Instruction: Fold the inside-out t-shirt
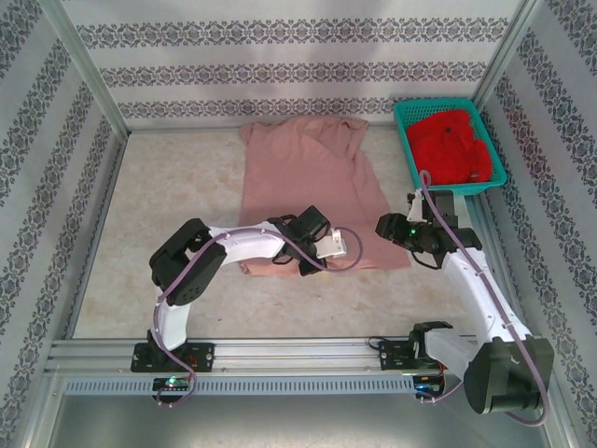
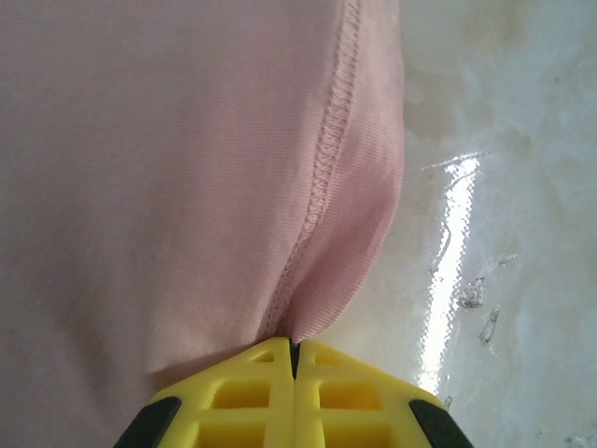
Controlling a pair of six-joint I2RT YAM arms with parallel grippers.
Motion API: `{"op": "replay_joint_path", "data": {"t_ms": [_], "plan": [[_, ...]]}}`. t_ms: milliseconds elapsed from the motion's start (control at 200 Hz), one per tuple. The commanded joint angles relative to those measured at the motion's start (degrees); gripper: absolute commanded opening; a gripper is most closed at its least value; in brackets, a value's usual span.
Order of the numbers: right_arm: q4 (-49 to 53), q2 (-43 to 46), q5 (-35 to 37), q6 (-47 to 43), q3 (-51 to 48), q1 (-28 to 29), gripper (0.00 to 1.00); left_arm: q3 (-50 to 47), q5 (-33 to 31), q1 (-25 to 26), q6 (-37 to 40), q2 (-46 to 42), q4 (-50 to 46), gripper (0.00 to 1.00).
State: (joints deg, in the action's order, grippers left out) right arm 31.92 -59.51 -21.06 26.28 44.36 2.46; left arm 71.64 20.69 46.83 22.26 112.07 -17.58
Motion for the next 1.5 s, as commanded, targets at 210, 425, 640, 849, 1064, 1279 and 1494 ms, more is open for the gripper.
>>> {"op": "replay_joint_path", "data": {"t_ms": [210,425,640,849,1064,1279,1494], "plan": [[-1.81,4.65,-3.69,-3.27,-3.15,5.76,0.51,-0.82,5.35,-6.65,-15.99,-11.75,4.15,0.00],[-16.88,9.90,5.74,-8.18,-9.78,23.35,0.50,-1.43,5.25,-12.72,-34.75,-16.94,9.67,0.00],[-44.10,4.47,19.13,-16.35,-17.95,37.85,0.45,1.83,8.06,-15.87,-38.50,-18.95,5.48,0.00],[-57.86,-8.49,17.94,-19.32,-17.11,41.26,0.42,3.56,9.08,-17.74,-42.07,-20.85,2.99,0.00],[-72.94,-23.96,24.41,-26.82,-14.12,42.35,0.30,4.62,10.68,-18.17,-44.58,-26.52,0.44,0.00],[-76.18,-36.73,28.83,-33.80,-6.35,42.97,0.22,8.66,9.70,-18.44,-43.40,-28.04,-3.84,0.00],[-76.44,-43.04,32.30,-34.85,-1.78,43.46,0.19,11.14,8.33,-18.44,-43.20,-28.66,-4.91,0.00]]}}
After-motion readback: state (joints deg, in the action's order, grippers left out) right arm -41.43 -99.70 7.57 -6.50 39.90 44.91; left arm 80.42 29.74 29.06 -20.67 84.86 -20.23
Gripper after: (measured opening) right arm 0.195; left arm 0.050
